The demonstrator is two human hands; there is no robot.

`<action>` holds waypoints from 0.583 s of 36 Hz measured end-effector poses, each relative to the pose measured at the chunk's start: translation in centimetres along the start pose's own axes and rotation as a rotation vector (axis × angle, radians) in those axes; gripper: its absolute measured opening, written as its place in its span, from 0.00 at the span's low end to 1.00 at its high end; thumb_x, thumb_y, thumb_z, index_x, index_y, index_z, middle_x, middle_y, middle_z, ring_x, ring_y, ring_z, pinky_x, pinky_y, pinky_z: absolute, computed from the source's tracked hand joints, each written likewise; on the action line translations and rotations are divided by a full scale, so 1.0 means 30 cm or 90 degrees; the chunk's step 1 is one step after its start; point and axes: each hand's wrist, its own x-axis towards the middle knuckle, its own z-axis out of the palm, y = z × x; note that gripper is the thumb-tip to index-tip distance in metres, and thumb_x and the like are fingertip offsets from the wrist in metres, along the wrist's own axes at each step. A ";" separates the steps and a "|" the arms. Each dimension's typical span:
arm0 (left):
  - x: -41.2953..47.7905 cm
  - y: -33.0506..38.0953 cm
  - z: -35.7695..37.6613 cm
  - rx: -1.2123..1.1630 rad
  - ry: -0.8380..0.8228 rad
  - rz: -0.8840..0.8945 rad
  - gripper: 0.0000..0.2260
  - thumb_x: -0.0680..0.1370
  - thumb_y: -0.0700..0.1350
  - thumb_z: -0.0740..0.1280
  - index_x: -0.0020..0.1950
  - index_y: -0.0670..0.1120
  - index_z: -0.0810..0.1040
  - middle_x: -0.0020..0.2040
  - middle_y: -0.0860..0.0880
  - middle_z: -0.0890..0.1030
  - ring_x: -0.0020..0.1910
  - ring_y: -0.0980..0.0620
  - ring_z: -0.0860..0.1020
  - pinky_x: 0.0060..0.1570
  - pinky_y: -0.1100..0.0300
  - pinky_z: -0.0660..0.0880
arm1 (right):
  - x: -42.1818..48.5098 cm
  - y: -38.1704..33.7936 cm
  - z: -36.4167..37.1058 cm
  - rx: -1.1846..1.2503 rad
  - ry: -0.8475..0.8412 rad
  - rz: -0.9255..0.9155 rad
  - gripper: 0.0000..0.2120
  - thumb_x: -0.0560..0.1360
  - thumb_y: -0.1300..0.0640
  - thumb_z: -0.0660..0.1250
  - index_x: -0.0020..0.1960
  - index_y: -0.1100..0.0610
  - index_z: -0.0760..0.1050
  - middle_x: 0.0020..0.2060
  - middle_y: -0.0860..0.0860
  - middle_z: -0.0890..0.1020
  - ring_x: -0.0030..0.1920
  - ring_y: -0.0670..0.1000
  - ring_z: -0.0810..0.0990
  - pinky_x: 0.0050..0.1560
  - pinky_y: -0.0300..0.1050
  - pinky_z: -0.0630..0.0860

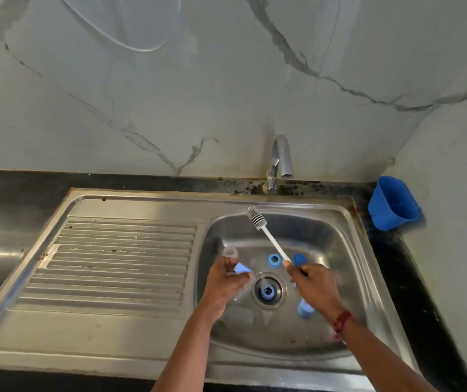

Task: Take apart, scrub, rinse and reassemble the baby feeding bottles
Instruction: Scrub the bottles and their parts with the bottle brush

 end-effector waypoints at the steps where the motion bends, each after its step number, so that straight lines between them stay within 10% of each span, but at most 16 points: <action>1: 0.005 -0.018 0.001 0.034 0.007 0.011 0.19 0.61 0.41 0.79 0.46 0.47 0.74 0.41 0.50 0.82 0.39 0.50 0.79 0.43 0.52 0.76 | 0.003 0.005 0.001 0.006 -0.003 0.010 0.31 0.75 0.36 0.65 0.30 0.62 0.77 0.27 0.55 0.81 0.32 0.54 0.80 0.42 0.49 0.79; 13: 0.035 -0.139 0.182 0.463 -0.149 0.043 0.20 0.69 0.45 0.75 0.61 0.48 0.82 0.57 0.51 0.83 0.55 0.53 0.80 0.50 0.71 0.69 | 0.069 0.053 0.033 0.138 -0.040 0.117 0.25 0.74 0.37 0.68 0.30 0.57 0.79 0.21 0.50 0.76 0.25 0.51 0.72 0.36 0.55 0.73; 21: 0.073 -0.229 0.327 0.638 -0.210 0.079 0.17 0.69 0.40 0.74 0.56 0.44 0.78 0.53 0.45 0.83 0.51 0.44 0.81 0.44 0.58 0.74 | 0.128 0.071 0.006 0.190 -0.057 0.147 0.21 0.76 0.42 0.69 0.32 0.57 0.79 0.22 0.49 0.76 0.22 0.46 0.71 0.32 0.44 0.70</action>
